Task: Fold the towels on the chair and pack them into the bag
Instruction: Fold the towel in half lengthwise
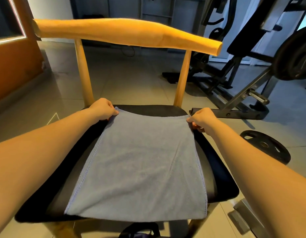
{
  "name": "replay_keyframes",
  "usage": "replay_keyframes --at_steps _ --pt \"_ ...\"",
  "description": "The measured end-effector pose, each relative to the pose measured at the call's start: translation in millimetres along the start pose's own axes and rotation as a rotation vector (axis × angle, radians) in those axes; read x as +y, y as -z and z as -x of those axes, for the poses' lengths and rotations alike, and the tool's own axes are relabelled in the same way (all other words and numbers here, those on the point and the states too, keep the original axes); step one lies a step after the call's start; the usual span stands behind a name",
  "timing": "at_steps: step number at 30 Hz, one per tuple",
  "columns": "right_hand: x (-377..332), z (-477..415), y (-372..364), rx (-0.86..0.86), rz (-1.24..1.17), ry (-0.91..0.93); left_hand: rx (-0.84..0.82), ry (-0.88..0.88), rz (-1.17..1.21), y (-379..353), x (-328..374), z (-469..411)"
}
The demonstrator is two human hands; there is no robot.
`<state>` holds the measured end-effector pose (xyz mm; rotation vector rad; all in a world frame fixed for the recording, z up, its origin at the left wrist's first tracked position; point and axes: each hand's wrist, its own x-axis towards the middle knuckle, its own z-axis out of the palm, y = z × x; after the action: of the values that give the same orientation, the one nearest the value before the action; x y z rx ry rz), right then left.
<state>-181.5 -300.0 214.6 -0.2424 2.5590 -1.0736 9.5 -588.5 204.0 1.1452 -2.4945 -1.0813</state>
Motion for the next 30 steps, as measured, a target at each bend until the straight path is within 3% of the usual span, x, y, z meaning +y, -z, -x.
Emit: replay_keyframes --at_steps 3,7,12,14,16,19,22,30 --pt "-2 2 2 -0.013 0.009 -0.007 -0.067 0.031 -0.051 4 9 0" --pt "-4 4 9 -0.073 -0.046 -0.079 -0.027 0.131 0.019 11 10 0" --pt "-9 -2 20 -0.231 -0.192 -0.231 -0.108 0.271 0.343 26 4 3" --pt "-10 -4 21 -0.273 -0.299 -0.211 -0.122 0.256 0.484 34 2 6" --pt "-11 -6 16 -0.196 -0.281 -0.127 -0.088 0.213 0.551 37 0 9" --pt "-17 -6 0 0.041 -0.143 0.078 0.113 0.058 0.436 31 -2 13" --pt "-31 -2 -15 0.005 -0.190 0.153 0.247 -0.049 0.413 23 -6 10" --pt "-36 -13 -31 -0.045 -0.234 0.201 0.270 -0.048 0.148 20 -25 -9"
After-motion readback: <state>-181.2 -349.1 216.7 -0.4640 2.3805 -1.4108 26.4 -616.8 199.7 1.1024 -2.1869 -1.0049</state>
